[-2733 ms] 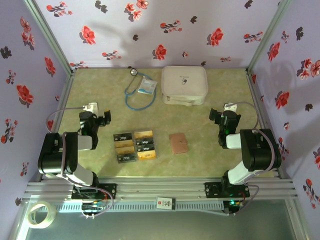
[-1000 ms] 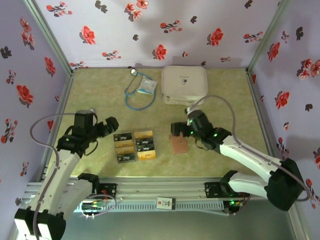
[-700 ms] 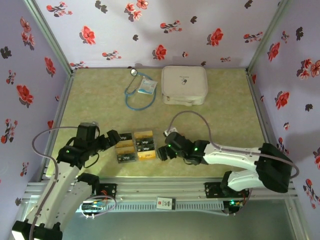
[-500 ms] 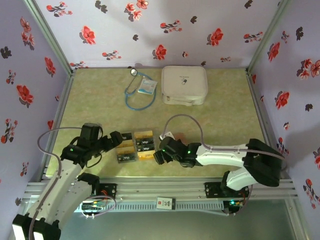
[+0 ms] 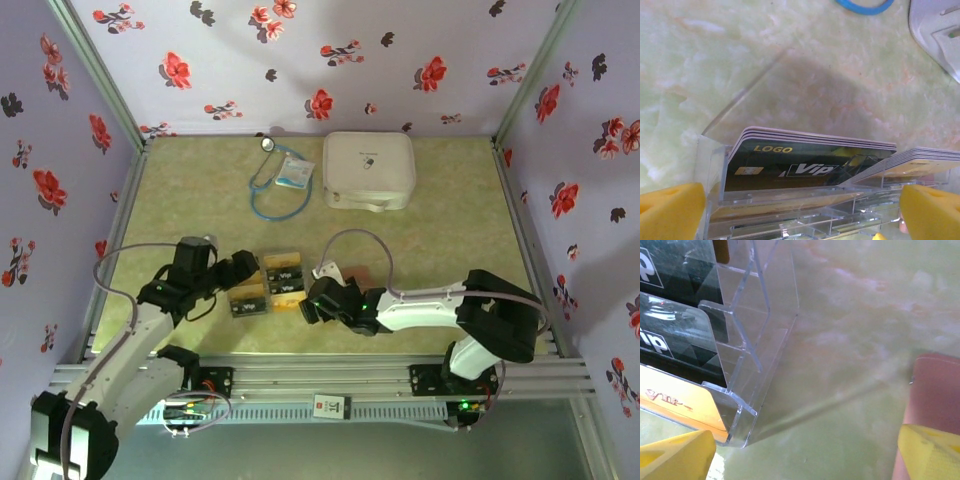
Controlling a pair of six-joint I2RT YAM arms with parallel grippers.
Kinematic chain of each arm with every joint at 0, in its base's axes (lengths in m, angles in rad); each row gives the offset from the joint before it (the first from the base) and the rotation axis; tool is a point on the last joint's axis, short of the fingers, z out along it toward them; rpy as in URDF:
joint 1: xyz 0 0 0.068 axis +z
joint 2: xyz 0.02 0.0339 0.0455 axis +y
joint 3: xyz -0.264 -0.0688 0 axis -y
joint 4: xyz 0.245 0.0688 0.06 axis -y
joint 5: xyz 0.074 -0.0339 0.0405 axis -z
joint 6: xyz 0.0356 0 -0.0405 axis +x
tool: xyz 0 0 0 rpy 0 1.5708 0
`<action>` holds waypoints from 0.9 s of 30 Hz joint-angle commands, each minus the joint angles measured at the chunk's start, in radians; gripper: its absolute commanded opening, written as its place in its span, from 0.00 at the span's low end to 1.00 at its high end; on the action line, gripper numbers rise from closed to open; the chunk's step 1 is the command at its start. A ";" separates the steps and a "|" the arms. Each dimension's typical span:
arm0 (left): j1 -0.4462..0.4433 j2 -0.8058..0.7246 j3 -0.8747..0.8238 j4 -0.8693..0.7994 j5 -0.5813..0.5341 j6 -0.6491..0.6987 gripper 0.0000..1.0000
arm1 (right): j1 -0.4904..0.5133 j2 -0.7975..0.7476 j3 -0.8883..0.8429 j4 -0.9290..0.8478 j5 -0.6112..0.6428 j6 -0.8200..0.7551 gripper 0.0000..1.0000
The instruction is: Put the credit cards into the card holder
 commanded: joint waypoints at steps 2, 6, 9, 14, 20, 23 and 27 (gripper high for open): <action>-0.017 0.061 0.009 0.131 0.046 -0.022 1.00 | 0.001 0.042 0.024 -0.036 0.139 0.035 0.96; -0.016 0.139 0.041 0.192 0.046 -0.010 1.00 | -0.021 0.062 0.037 -0.040 0.193 0.039 0.96; -0.019 0.209 0.084 0.231 0.047 0.009 1.00 | -0.059 0.066 0.039 -0.032 0.208 0.040 0.96; -0.017 0.323 0.162 0.287 0.049 0.048 1.00 | -0.130 0.059 0.051 -0.019 0.207 0.026 0.96; -0.017 0.475 0.262 0.351 0.059 0.086 1.00 | -0.213 0.084 0.099 -0.020 0.177 -0.007 0.96; -0.017 0.545 0.306 0.383 0.064 0.096 1.00 | -0.252 0.099 0.125 -0.025 0.155 -0.016 0.96; -0.016 0.630 0.363 0.402 0.075 0.108 1.00 | -0.297 0.110 0.145 -0.033 0.115 -0.016 0.96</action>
